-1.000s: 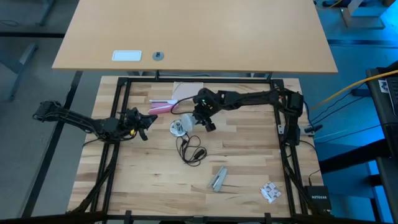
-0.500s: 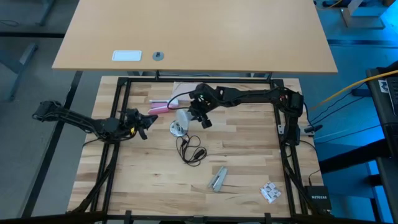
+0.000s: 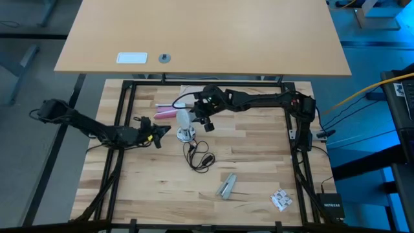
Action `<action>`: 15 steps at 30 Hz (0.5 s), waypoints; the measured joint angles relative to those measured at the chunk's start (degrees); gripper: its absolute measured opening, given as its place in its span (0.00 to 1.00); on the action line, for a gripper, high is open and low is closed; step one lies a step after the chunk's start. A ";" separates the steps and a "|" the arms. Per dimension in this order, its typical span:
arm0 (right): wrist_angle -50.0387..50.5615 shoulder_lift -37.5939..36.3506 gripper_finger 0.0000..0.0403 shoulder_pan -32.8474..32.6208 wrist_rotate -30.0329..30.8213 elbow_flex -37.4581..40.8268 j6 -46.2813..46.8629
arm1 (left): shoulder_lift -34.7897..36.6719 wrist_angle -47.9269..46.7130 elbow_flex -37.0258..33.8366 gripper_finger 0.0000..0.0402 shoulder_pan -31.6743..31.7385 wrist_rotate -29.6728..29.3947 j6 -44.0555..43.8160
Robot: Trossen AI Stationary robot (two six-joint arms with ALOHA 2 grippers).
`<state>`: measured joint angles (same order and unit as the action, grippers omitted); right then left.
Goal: Screw lightbulb
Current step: Insert light bulb into the lamp
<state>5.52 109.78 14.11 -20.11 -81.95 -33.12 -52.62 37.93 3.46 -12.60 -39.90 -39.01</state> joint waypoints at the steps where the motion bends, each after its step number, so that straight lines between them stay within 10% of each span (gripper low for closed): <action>1: -1.04 0.00 0.44 -0.51 0.03 0.00 0.08 | -1.89 0.73 0.80 0.01 0.00 -0.69 0.01; 15: -4.11 0.00 0.44 -4.02 5.15 0.00 1.14 | -18.55 0.85 13.45 0.01 0.00 -4.74 9.56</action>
<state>1.41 109.78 10.09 -14.96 -81.95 -31.99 -71.18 38.78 16.91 -12.60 -44.64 -29.44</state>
